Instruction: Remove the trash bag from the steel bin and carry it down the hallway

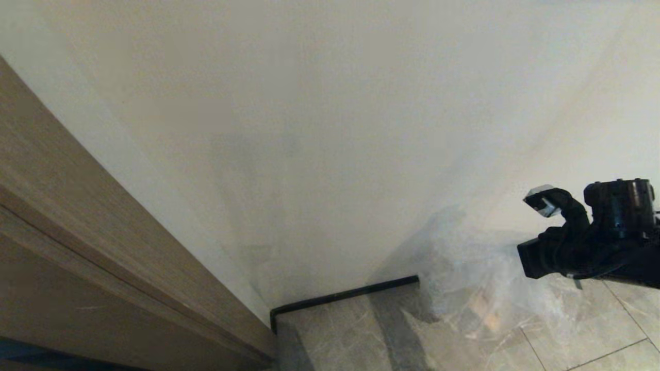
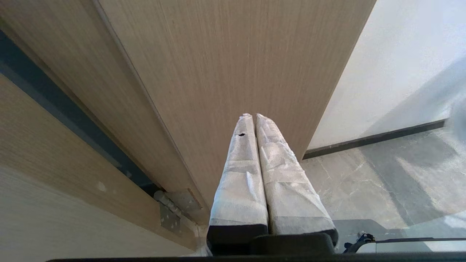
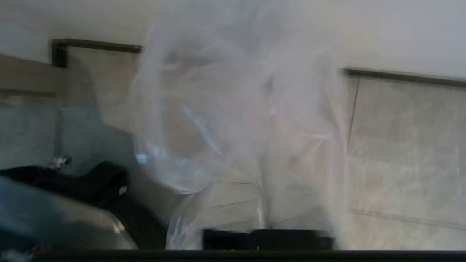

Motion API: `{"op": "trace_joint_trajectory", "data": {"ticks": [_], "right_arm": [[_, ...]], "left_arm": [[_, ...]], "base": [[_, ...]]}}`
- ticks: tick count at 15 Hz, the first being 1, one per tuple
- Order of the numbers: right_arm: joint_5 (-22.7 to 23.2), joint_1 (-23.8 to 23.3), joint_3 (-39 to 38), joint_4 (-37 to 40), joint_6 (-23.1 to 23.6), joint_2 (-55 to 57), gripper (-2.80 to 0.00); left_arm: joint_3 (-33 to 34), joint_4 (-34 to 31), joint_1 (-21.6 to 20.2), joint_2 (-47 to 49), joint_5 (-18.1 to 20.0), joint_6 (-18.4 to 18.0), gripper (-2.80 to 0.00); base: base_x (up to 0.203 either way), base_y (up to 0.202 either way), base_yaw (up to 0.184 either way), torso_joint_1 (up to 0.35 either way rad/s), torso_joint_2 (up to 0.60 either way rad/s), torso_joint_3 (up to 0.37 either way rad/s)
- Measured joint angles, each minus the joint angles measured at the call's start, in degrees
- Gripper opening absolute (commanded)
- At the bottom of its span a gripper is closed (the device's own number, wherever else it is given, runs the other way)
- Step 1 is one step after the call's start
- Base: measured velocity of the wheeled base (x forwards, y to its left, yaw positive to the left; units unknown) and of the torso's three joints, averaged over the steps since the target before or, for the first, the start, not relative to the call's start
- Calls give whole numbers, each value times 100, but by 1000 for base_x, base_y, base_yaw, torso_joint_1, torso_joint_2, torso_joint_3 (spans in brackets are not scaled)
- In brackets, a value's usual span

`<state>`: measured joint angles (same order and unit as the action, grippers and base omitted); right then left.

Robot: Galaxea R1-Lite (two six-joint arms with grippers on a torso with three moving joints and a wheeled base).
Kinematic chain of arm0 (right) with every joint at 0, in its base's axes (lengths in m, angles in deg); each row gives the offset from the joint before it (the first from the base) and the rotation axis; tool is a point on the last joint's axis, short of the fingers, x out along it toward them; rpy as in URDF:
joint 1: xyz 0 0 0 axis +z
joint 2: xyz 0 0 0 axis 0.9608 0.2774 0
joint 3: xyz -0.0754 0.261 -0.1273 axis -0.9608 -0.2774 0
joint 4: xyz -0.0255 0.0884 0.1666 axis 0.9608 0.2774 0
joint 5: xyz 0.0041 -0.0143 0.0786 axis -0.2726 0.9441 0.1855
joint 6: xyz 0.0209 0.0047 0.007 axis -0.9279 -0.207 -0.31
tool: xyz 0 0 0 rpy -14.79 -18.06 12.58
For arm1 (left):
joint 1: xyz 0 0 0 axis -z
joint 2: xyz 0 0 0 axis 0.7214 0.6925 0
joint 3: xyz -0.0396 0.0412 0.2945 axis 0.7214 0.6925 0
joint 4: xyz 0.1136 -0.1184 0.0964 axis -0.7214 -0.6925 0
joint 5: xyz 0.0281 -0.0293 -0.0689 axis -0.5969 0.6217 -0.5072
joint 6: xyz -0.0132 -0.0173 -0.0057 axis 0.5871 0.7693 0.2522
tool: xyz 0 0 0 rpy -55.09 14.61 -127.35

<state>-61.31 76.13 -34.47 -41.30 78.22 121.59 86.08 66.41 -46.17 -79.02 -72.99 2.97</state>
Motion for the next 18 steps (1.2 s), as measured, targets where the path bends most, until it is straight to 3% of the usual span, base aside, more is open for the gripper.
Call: {"op": "trace_joint_trajectory", "data": {"ticks": [4, 12, 13, 14, 18], "right_arm": [[-11, 129, 22, -166, 51, 546, 0], [-13, 134, -55, -97, 40, 378, 0], [-13, 119, -72, -41, 26, 251, -58], [-10, 96, -102, 41, -22, 73, -280], [-59, -99, -184, 823, -225, -984, -280]], "left_arm": [[0, 0, 0, -2, 0, -1, -280], [0, 0, 0, -2, 0, -2, -280], [0, 0, 0, -2, 0, -2, -280], [0, 0, 0, -2, 0, 0, -280], [0, 0, 0, -1, 0, -1, -280]], "base": [[0, 0, 0, 0, 0, 0], [0, 0, 0, 0, 0, 0], [0, 0, 0, 0, 0, 0], [0, 0, 0, 0, 0, 0], [0, 0, 0, 0, 0, 0]]}}
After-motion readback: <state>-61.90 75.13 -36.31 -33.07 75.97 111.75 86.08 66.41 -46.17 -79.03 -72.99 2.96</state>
